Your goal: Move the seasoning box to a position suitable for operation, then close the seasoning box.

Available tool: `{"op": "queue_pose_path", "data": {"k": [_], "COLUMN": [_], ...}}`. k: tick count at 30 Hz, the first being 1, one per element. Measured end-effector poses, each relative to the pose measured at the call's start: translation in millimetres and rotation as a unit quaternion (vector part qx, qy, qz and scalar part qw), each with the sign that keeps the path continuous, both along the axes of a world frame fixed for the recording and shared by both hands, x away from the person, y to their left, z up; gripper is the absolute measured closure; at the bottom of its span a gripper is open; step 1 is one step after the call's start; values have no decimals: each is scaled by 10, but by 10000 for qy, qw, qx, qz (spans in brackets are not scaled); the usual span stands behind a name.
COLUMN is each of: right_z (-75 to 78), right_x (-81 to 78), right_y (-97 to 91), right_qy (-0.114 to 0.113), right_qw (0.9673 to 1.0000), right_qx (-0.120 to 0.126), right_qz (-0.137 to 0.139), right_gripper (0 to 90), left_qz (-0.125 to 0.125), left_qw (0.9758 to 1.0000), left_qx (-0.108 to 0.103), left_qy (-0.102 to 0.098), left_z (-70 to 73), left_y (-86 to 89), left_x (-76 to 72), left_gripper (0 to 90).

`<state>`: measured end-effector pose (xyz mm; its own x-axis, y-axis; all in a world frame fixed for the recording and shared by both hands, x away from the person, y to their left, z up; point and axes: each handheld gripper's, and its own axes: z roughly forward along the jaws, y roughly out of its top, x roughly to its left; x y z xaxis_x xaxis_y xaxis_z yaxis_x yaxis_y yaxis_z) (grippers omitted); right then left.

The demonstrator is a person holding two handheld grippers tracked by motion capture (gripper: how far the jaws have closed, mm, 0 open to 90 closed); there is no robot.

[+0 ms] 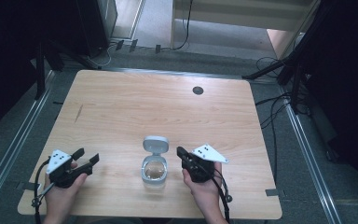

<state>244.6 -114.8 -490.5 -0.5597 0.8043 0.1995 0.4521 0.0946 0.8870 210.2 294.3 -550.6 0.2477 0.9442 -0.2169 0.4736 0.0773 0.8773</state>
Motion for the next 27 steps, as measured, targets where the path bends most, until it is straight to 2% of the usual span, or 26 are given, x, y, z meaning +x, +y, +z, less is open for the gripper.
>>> {"op": "queue_pose_path", "data": {"k": [1, 3, 5, 6, 7, 10, 13, 16, 18, 19, 20, 22, 23, 25, 27], "right_z": [31, 60, 168, 193, 232, 281, 377, 415, 421, 421, 417, 416, 420, 423, 428], "right_x": [45, 90, 229, 258, 308, 359, 432, 404, 332, 332, 224, 189, 99, 70, 32], "right_y": [1, 6, 12, 17, 26, 46, 97, 122, 127, 127, 104, 91, 53, 39, -21], "right_qy": [4, -21, -42, -19, -37, -3, -130, -190, -240, -240, -227, -265, -274, -312, -326], "right_qw": [10000, 9999, 9999, 9999, 9999, 9999, 9994, 9983, 9970, 9970, 9946, 9940, 9923, 9918, 9926], "right_qx": [-55, -107, -108, -109, -105, -73, 83, 167, 162, 162, 274, 262, 248, 195, 147], "right_qz": [7, -5, 37, 54, 107, 137, 319, 516, 722, 722, 975, 1025, 1185, 1227, 1161], "right_gripper": [897, 900, 900, 900, 900, 900, 900, 900, 900, 900, 900, 900, 900, 900, 899], "left_qz": [68, 123, 89, 89, 68, 101, 143, 129, 130, 130, 130, 127, 128, 123, 147], "left_qw": [9998, 9997, 9999, 9999, 9998, 9997, 9995, 9994, 9994, 9994, 9994, 9994, 9993, 9992, 9991], "left_qx": [-166, -182, 33, 33, 188, 161, 90, 141, 140, 140, 133, 125, 136, 183, 222], "left_qy": [32, 44, 80, 80, 99, 159, 256, 277, 282, 282, 294, 299, 310, 325, 322], "left_z": [3, 0, -11, -11, -8, -9, -14, -12, -11, -11, -12, -14, -15, -13, -12], "left_y": [35, 42, -31, -31, -65, -55, -42, -53, -58, -58, -54, -54, -56, -61, -70], "left_x": [11, 16, 27, 27, 31, 41, 65, 66, 66, 66, 68, 71, 75, 76, 75], "left_gripper": [328, 325, 322, 312, 290, 270, 257, 261, 263, 263, 265, 267, 269, 271, 273]}}
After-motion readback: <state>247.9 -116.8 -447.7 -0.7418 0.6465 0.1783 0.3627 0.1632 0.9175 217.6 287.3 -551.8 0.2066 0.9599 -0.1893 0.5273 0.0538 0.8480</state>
